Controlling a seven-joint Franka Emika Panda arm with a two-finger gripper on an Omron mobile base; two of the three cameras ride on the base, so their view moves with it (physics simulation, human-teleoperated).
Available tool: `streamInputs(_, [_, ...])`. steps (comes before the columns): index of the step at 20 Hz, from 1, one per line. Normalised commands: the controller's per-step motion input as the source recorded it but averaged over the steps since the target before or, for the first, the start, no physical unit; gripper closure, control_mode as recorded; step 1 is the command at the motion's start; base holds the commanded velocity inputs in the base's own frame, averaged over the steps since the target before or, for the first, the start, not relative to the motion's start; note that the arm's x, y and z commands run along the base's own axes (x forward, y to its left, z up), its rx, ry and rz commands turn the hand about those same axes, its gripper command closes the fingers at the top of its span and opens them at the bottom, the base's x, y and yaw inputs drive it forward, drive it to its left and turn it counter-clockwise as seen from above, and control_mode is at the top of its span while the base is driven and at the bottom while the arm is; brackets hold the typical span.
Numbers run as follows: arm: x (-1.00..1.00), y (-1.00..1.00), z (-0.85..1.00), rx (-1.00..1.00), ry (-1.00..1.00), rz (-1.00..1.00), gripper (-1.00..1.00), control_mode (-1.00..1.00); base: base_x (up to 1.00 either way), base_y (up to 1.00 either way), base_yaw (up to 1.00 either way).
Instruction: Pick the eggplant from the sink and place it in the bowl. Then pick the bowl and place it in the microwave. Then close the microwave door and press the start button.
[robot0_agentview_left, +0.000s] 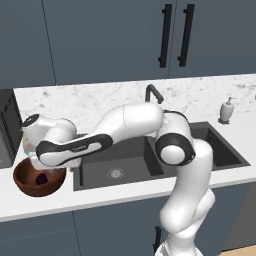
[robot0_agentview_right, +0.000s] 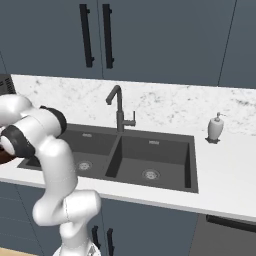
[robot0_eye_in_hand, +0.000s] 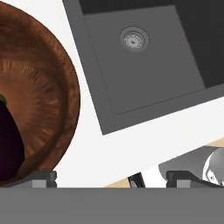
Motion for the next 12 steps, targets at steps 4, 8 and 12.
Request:
streamInputs(4, [0.0,-0.4,-0.18,0.18,-0.29,0.0,-1.0,-1.0,0.0,0.0,0.0])
streamInputs(8, [0.03,-0.35,-0.01,0.25,-0.22,0.04,-1.0,-1.0,0.0,0.0,0.0])
streamInputs(12, [0.31,-0.24,0.08,0.39,-0.01,0.08,-1.0,-1.0,0.0,0.0,0.0])
